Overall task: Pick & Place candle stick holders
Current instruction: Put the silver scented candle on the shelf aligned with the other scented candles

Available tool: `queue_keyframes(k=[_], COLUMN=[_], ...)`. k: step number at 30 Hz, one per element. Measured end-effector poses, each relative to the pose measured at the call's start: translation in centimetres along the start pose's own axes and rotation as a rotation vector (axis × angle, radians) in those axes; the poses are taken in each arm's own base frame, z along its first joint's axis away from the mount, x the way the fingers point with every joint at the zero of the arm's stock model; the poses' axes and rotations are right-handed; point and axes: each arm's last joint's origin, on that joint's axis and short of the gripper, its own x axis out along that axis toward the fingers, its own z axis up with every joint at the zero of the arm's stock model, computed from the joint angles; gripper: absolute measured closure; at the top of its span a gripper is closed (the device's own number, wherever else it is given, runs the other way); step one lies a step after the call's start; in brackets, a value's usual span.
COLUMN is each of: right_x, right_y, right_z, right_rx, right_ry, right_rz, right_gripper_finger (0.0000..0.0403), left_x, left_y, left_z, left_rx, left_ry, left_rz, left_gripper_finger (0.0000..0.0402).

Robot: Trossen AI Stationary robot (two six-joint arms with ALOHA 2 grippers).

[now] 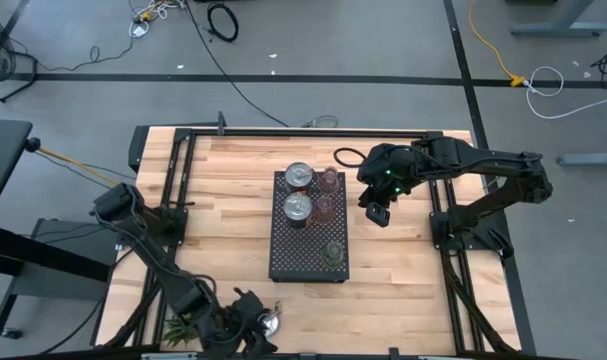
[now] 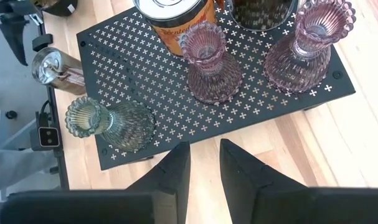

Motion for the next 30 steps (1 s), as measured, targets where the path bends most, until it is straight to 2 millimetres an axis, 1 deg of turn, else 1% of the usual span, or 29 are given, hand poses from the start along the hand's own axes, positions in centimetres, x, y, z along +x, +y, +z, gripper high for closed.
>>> queue_keyframes(k=[3, 8, 11, 14, 17, 21, 24, 30], right_x=[0.0, 0.0, 0.0, 0.0, 0.0, 0.0, 0.0, 0.0], right_y=[0.0, 0.0, 0.0, 0.0, 0.0, 0.0, -0.1, -0.1], right_z=[0.0, 0.0, 0.0, 0.0, -0.1, -0.1, 0.0, 0.0], right_rx=[0.000, -0.014, -0.015, -0.015, -0.015, -0.024, -0.027, -0.034], right_ry=[0.002, 0.002, 0.002, 0.004, 0.007, 0.005, -0.004, -0.005], right_rz=[-0.001, -0.001, -0.001, -0.001, -0.002, -0.009, -0.035, -0.035], right_gripper_finger=[0.0318, 0.0318, 0.0318, 0.0318, 0.0318, 0.0318, 0.0318, 0.0318], left_x=[0.4, 0.6, 0.4, 0.1, -0.2, -0.2, -0.2, -0.1], left_y=[0.2, 0.0, 0.3, 1.1, 1.0, 0.7, 1.0, 0.7], left_z=[0.0, 1.0, 1.5, 1.8, 2.1, 2.7, 3.1, 3.6], left_rx=[-0.002, -0.012, -0.003, -0.017, -0.025, -0.036, -0.033, -0.044], left_ry=[0.058, 0.111, 0.148, 0.174, 0.187, 0.176, 0.183, 0.189], left_rz=[0.010, 0.043, 0.134, 0.253, 0.302, 0.305, 0.331, 0.327], left_gripper_finger=[0.0014, 0.0014, 0.0014, 0.0014, 0.0014, 0.0014, 0.0014, 0.0014])
